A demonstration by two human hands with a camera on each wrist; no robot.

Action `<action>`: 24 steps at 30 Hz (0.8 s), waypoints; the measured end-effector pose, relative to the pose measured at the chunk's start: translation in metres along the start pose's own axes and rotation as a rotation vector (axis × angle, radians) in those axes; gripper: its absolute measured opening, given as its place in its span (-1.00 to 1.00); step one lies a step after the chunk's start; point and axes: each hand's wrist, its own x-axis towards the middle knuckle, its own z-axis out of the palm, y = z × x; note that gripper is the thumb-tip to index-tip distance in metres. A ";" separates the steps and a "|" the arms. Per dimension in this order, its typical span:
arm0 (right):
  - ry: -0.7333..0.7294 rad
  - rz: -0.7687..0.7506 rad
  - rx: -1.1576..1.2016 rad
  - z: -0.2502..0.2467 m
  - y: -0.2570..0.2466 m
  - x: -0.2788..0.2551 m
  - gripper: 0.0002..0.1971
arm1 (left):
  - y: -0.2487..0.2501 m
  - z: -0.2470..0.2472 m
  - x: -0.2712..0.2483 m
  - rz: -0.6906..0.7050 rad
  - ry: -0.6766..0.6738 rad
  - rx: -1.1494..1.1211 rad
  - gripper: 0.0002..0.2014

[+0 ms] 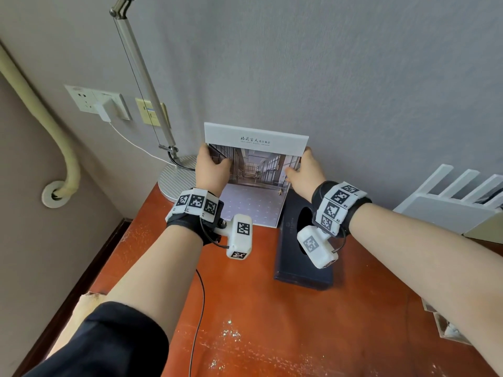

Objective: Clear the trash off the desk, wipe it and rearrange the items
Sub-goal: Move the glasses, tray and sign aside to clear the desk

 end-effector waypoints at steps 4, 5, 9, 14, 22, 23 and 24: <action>0.013 -0.032 -0.018 0.000 -0.004 -0.012 -0.67 | 0.000 -0.008 -0.011 0.012 0.021 0.019 -0.78; 0.018 -0.046 -0.020 -0.001 -0.006 -0.015 -0.67 | 0.000 -0.011 -0.015 0.025 0.033 0.023 -0.78; 0.031 -0.075 -0.035 -0.007 -0.016 -0.026 -0.68 | 0.004 -0.020 -0.029 0.098 0.086 0.021 -0.78; 0.072 -0.128 0.002 -0.019 -0.033 -0.043 -0.69 | 0.019 -0.034 -0.046 0.136 0.147 -0.013 -0.76; 0.159 -0.213 0.055 -0.045 -0.057 -0.077 -0.73 | 0.053 -0.052 -0.081 0.243 0.232 -0.027 -0.74; 0.168 -0.220 0.053 -0.050 -0.058 -0.081 -0.73 | 0.058 -0.053 -0.085 0.253 0.237 -0.026 -0.74; 0.176 -0.223 0.053 -0.055 -0.058 -0.084 -0.74 | 0.063 -0.053 -0.090 0.266 0.241 -0.025 -0.74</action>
